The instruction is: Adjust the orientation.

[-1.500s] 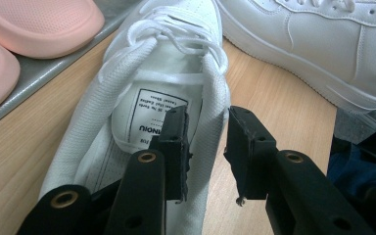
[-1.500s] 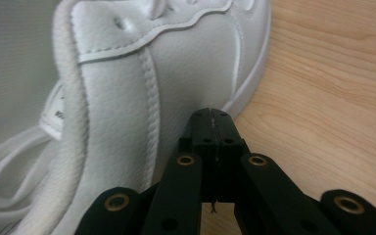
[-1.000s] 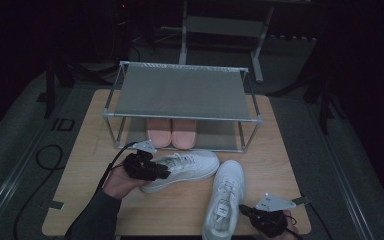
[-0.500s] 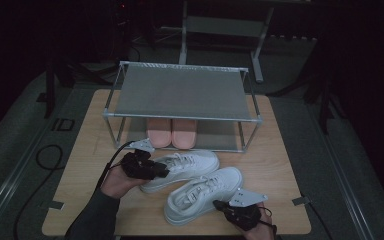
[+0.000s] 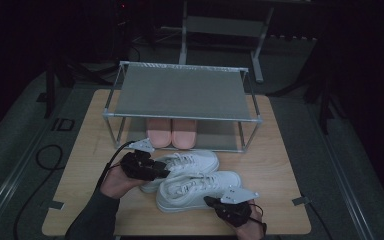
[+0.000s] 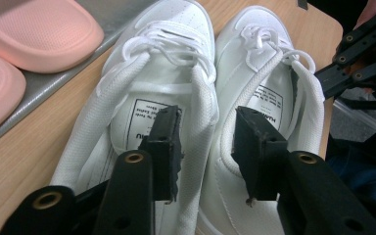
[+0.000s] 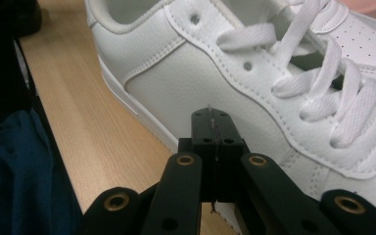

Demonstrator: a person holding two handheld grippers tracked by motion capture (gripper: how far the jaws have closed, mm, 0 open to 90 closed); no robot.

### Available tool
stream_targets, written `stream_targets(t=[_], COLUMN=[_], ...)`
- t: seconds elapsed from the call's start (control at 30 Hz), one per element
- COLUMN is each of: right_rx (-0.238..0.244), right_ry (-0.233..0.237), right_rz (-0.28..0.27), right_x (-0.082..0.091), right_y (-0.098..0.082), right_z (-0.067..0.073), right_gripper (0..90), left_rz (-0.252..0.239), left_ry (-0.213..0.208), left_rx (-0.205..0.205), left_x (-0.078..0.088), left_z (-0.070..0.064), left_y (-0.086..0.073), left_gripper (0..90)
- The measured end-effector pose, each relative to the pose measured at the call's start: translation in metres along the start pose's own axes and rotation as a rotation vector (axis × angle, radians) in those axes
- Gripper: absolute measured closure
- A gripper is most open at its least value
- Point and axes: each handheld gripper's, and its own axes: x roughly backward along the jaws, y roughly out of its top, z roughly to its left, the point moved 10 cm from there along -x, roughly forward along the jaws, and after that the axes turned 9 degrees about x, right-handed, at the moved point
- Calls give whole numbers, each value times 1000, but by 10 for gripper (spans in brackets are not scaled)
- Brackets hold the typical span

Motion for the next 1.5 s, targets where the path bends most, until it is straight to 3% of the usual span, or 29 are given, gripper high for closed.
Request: stream_targets(t=[0.27, 0.5, 0.6, 0.67, 0.7, 0.73, 0.8, 0.83, 0.9, 1.03, 1.17, 1.27, 1.37, 1.5], right_rx=[-19, -52, -65, -74, -80, -80, -87, -89, -93, -108, -121, -146, -153, -170], right_ry=[-68, -129, -148, -161, -171, -171, -186, -188, -198, -221, -243, -271, -283, -306], right_rz=[-34, -35, -40, -42, -48, -48, -50, -51, -53, -54, -57, -60, -62, -68], right_x=[16, 31, 38, 42, 45, 45, 49, 50, 53, 60, 67, 76, 80, 87], right_y=[0, -10, -13, -15, -16, -16, -18, -19, -20, -24, -28, -34, -36, -40], right_z=[-15, -32, -37, -40, -43, -43, -47, -48, -51, -58, -63, -72, -75, -81], right_gripper=[797, 744, 724, 716, 715, 715, 715, 715, 715, 718, 718, 720, 721, 723], left_rz=[-3, 18, 28, 32, 34, 31, 29, 27, 27, 7, 8, -9, -14, -40], left_ry=[35, 21, 49, 84, 102, 113, 129, 122, 128, 75, 64, 17, 9, -35], left_rx=[-25, -44, -58, -65, -72, -70, -65, -55, -74, -83, -99, -126, -127, -139], left_x=[-5, -17, -23, -25, -24, -24, -23, -24, -24, -26, -28, -35, -36, -41], left_z=[-5, -13, -15, -13, -11, -10, -7, -7, -8, -11, -13, -16, -16, -19], left_y=[3, 2, 3, 3, 4, 5, 5, 6, 7, 11, 13, 20, 22, 27], left_gripper=[513, 466, 470, 528, 623, 623, 737, 747, 769, 812, 818, 823, 824, 826])
